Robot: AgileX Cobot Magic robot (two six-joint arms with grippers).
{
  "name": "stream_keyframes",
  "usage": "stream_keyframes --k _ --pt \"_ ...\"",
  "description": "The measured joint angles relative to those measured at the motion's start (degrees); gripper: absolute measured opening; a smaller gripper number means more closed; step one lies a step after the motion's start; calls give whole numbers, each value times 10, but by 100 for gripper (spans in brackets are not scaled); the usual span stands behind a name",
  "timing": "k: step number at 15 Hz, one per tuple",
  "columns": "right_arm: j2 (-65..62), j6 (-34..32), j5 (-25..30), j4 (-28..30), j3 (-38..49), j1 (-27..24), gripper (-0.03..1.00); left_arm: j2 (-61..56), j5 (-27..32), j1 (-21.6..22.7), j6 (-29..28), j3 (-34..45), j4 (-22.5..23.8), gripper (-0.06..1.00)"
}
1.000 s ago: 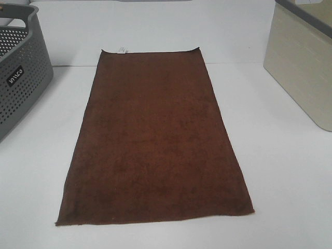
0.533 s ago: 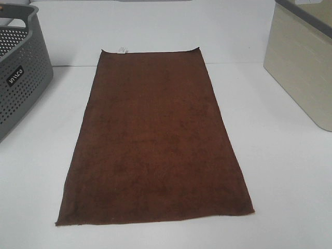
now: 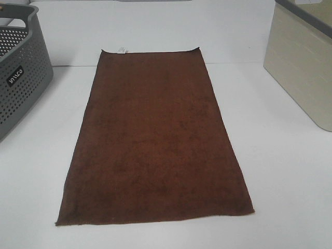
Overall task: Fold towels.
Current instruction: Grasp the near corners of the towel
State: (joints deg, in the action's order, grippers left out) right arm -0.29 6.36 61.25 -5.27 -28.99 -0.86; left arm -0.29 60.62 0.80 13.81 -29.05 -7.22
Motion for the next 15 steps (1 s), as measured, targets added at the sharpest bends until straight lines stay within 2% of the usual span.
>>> stream_keyframes --k 15 --pt "0 0 0 0 0 0 82 0 0 0 0 0 0 68"
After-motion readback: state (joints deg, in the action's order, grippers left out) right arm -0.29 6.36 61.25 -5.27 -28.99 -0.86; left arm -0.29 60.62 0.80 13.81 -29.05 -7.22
